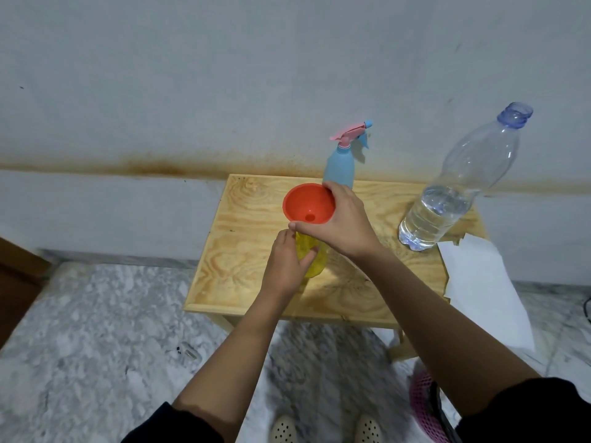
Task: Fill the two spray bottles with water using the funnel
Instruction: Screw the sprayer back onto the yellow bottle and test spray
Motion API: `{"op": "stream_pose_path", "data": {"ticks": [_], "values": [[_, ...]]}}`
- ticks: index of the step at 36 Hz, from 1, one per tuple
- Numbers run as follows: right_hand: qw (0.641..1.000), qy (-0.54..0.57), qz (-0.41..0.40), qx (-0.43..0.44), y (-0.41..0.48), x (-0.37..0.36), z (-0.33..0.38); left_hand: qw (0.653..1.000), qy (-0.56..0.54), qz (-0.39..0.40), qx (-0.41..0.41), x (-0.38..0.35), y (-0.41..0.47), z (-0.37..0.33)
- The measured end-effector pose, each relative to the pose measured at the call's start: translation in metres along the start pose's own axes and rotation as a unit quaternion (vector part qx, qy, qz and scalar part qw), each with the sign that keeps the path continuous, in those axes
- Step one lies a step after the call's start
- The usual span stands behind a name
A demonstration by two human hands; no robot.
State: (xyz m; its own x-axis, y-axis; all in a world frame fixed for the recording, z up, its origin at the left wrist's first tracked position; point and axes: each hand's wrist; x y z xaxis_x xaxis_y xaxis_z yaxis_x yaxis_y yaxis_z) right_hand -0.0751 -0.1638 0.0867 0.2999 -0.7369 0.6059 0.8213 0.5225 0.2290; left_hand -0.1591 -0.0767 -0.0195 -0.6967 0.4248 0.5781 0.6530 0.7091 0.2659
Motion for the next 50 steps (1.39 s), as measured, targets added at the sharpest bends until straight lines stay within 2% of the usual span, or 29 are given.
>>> {"op": "stream_pose_path", "data": {"ticks": [22, 35, 40, 50], "values": [[1.0, 0.005, -0.006, 0.004, 0.001, -0.001, -0.002, 1.0, -0.007, 0.004, -0.001, 0.002, 0.0, 0.003], [0.999, 0.015, -0.016, -0.031, 0.004, -0.007, -0.009, 0.999, -0.046, -0.006, 0.015, 0.001, -0.001, 0.007], [1.0, 0.001, -0.001, -0.012, 0.002, -0.007, -0.008, 0.997, -0.073, -0.001, 0.016, 0.002, -0.001, 0.008], [0.989, 0.121, -0.04, -0.078, 0.018, 0.02, -0.008, 0.989, -0.135, -0.012, 0.053, -0.002, -0.006, 0.008]]}}
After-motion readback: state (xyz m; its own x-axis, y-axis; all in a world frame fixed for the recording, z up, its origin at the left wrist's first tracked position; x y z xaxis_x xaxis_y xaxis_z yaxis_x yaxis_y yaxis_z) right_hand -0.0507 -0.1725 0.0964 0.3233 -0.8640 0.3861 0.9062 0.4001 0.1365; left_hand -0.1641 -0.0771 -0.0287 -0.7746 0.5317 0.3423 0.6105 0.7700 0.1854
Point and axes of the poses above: each hand's wrist, its own y-axis towards the middle knuckle, its own x-axis out of the back of the hand, z = x × y, and after that the axes turned 12 degrees about -z, right-handed
